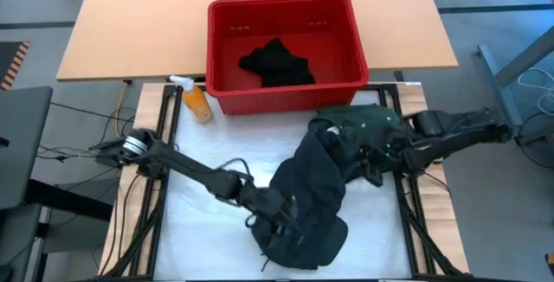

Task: Fold Laundry from Bin
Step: Fold the dark blue shorts

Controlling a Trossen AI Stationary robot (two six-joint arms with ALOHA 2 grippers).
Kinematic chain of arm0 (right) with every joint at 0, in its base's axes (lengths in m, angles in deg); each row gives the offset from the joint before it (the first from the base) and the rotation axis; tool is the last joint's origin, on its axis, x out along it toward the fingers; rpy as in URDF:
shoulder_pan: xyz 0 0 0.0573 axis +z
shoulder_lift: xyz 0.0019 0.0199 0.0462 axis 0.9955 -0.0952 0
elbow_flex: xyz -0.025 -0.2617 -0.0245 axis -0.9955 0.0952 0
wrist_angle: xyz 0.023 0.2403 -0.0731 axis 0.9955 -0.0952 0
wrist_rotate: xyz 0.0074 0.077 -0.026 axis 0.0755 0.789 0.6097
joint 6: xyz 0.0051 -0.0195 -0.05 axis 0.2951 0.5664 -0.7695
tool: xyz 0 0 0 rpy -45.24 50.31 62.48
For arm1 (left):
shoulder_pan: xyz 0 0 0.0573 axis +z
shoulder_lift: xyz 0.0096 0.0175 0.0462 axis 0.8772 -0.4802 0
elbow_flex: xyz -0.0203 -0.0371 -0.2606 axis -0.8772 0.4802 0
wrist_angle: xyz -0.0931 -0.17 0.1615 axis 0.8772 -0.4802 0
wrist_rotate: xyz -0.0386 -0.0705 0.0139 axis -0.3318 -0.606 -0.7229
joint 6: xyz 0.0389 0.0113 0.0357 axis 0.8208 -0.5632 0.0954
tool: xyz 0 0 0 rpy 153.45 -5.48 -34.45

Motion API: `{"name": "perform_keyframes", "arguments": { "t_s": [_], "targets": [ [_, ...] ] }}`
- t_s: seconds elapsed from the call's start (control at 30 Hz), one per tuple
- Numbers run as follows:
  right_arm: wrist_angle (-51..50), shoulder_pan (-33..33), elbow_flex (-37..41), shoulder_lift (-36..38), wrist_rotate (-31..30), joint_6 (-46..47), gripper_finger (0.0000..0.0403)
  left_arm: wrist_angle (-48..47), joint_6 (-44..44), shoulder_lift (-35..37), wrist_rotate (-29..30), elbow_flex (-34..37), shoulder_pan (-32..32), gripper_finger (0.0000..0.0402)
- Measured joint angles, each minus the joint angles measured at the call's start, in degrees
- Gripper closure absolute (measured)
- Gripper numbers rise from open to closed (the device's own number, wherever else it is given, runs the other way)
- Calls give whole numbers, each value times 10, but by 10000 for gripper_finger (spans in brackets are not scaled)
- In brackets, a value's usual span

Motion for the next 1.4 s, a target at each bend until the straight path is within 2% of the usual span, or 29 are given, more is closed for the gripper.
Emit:
{"name": "perform_keyframes", "arguments": {
  "t_s": [0.1, 0.27, 0.43, 0.53, 0.7, 0.9, 1.17, 1.3, 1.4],
  "targets": [
    [77, 78, 24, -1, -20, 42, 161, -36, 1, -33, -12, -44, -15, 242],
    [168, 191, 44, -38, -87, 87, 165, -37, 8, -59, -83, -69, -29, 214],
    [185, 262, 46, -112, -124, 134, 168, -33, 35, -103, -33, -69, -61, 207],
    [198, 280, 46, -153, -123, 185, 168, 9, 15, -137, 0, -69, -80, 207],
    [223, 304, 46, -200, -124, 232, 168, 47, -7, -177, 91, -69, -104, 207],
    [236, 315, 46, -231, -123, 265, 168, 15, -59, -190, 148, -69, -116, 207],
    [234, 315, 46, -237, -123, 267, 168, -11, -142, -216, 136, -69, -122, 208],
    [222, 318, 45, -237, -123, 265, 168, -31, -224, -214, 165, -69, -127, 241],
    [203, 318, 45, -237, -123, 262, 168, -53, -249, -197, 185, -69, -123, 298]
  ]
}}
